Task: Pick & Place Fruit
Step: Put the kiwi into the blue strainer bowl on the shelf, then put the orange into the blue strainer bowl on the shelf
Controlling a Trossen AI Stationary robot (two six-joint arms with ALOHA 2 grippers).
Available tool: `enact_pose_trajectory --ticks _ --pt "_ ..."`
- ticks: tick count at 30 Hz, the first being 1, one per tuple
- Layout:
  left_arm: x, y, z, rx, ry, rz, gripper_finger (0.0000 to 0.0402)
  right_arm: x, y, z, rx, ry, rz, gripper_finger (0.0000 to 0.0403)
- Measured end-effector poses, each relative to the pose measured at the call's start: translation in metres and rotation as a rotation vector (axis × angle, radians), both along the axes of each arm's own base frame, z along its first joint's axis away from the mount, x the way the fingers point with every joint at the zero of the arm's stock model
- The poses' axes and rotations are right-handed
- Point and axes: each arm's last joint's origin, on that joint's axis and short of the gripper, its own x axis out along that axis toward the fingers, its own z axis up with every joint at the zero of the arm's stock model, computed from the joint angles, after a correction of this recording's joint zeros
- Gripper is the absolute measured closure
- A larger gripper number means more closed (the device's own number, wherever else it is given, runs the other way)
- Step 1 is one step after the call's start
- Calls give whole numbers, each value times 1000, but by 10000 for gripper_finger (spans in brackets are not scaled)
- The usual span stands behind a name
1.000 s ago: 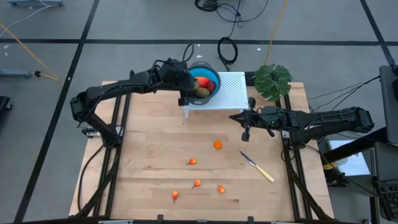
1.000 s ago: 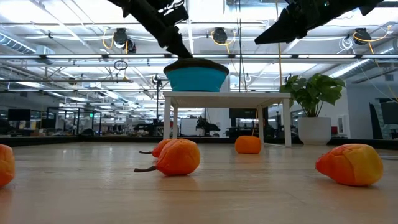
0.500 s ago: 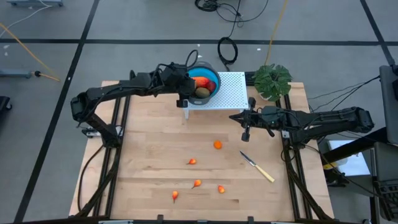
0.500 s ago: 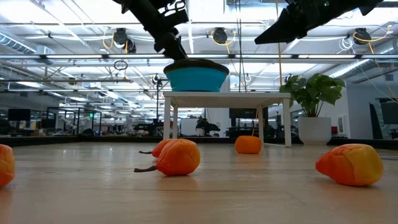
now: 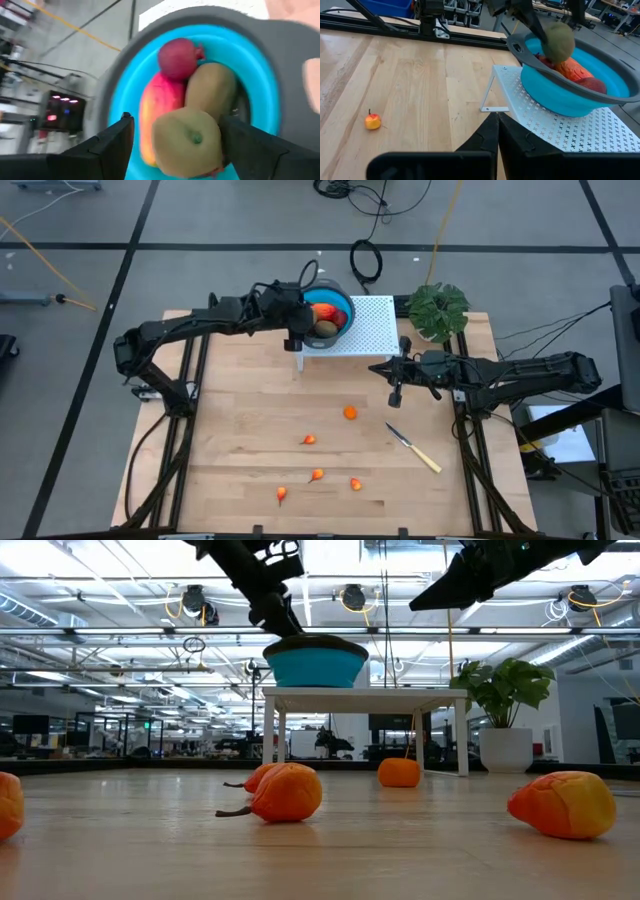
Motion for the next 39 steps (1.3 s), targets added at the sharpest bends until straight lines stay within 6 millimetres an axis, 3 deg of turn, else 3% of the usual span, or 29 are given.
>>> enact_pose_trajectory --ticks 8,16,24,30,39 --pt "-9 -11 62 45 -132 54 95 0 0 0 22 -7 -7 403" --pt "-31 -39 93 -72 -212 84 117 0 0 0 28 -9 -8 403" --pt "-61 -73 99 -464 -274 218 165 0 0 0 35 -10 -8 403" --pt "-71 -100 90 -761 -167 257 201 0 0 0 35 -10 -7 403" --pt "-65 -146 59 -779 33 185 247 1 4 0 71 -9 94 403"
